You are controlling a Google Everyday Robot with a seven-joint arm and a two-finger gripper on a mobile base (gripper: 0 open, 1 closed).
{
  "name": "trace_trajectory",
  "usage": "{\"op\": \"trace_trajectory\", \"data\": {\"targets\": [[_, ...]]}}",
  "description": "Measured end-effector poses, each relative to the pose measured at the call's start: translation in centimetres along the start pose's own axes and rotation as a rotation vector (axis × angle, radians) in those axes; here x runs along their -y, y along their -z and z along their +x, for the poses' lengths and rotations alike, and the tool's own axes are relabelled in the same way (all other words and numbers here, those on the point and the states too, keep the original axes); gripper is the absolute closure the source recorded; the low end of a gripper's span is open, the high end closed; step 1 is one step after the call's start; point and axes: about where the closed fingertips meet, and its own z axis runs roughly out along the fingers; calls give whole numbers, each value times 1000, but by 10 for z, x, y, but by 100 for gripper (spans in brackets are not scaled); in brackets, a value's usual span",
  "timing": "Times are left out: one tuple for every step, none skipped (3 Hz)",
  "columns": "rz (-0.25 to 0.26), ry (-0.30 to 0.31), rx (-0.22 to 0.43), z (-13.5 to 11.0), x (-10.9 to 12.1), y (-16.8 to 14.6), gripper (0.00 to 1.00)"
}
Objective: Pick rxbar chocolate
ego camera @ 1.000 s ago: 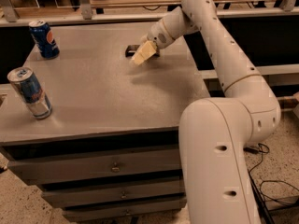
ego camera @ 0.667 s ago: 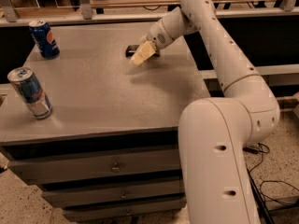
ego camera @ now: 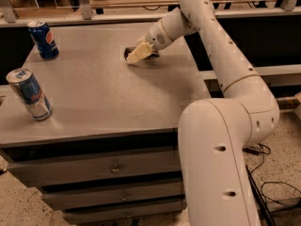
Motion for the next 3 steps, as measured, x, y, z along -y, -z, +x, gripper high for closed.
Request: {"op": "trace_trajectory", "data": {"targets": [[0, 0, 0, -2, 0, 2, 80], [0, 0, 0, -3, 0, 3, 100], [0, 0, 0, -4, -1, 3, 100]]}}
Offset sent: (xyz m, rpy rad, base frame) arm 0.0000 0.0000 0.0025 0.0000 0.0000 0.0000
